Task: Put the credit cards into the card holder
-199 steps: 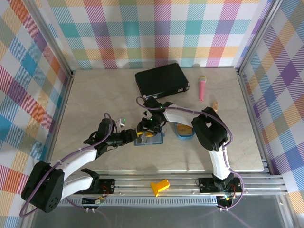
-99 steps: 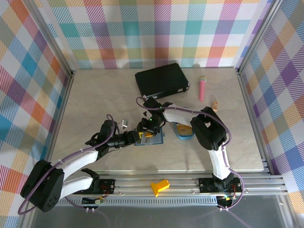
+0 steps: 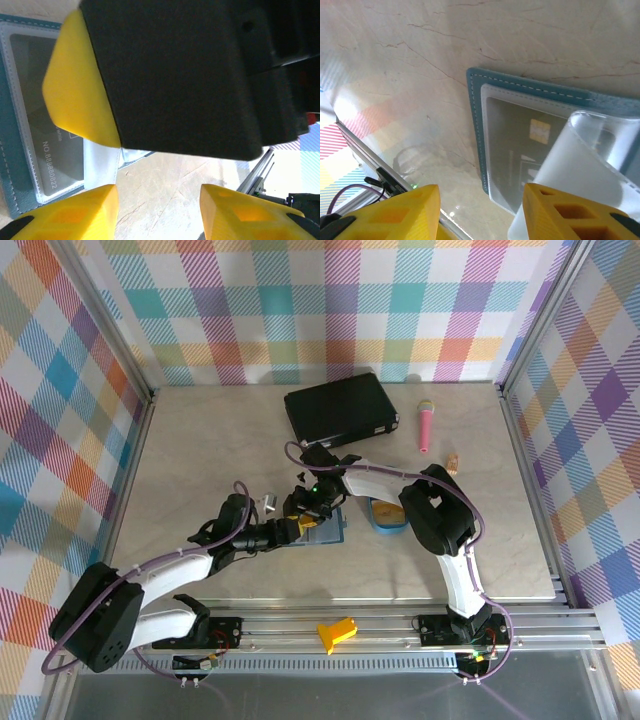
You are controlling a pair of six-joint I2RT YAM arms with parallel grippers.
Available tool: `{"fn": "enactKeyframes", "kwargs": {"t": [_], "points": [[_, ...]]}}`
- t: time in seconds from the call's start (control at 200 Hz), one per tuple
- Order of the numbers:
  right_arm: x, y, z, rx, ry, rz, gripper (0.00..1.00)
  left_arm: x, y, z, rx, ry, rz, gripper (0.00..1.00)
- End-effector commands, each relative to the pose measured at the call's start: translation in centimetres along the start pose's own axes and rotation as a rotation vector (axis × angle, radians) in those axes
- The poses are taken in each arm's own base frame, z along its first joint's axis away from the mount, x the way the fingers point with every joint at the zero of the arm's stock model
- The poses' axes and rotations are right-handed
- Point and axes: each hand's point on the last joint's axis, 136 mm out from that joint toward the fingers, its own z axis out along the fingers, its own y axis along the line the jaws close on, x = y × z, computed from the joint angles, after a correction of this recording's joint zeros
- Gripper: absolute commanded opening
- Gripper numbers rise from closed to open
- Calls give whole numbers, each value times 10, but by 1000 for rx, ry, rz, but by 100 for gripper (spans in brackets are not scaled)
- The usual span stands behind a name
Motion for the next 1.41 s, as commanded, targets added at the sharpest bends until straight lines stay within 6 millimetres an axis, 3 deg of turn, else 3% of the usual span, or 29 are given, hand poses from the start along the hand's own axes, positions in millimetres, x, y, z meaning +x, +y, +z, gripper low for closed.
{"fn": "enactKeyframes", "kwargs": {"t": [0.0, 0.64, 0.82, 0.94, 1.08, 1.26, 1.4], "points": [[-5, 10, 4, -44, 11, 0, 47, -1, -6, 5, 22, 0, 23, 47], [-6, 14, 2, -53, 6, -6, 47, 5, 2, 27, 7, 44, 39, 48], [-6, 17, 1, -59, 6, -11, 47, 8, 15, 31, -33, 49, 32, 48], [-8, 22, -7, -64, -16, -29, 47, 12, 24, 33, -57, 56, 28, 48], [-13, 26, -29, -51, -84, -62, 48, 11, 30, 32, -83, 37, 22, 47], [-17, -3, -67, 105, -206, -69, 49, 9, 26, 31, -80, 38, 24, 47], [-12, -28, -71, 221, -206, -75, 49, 7, 24, 31, -78, 38, 29, 47]]}}
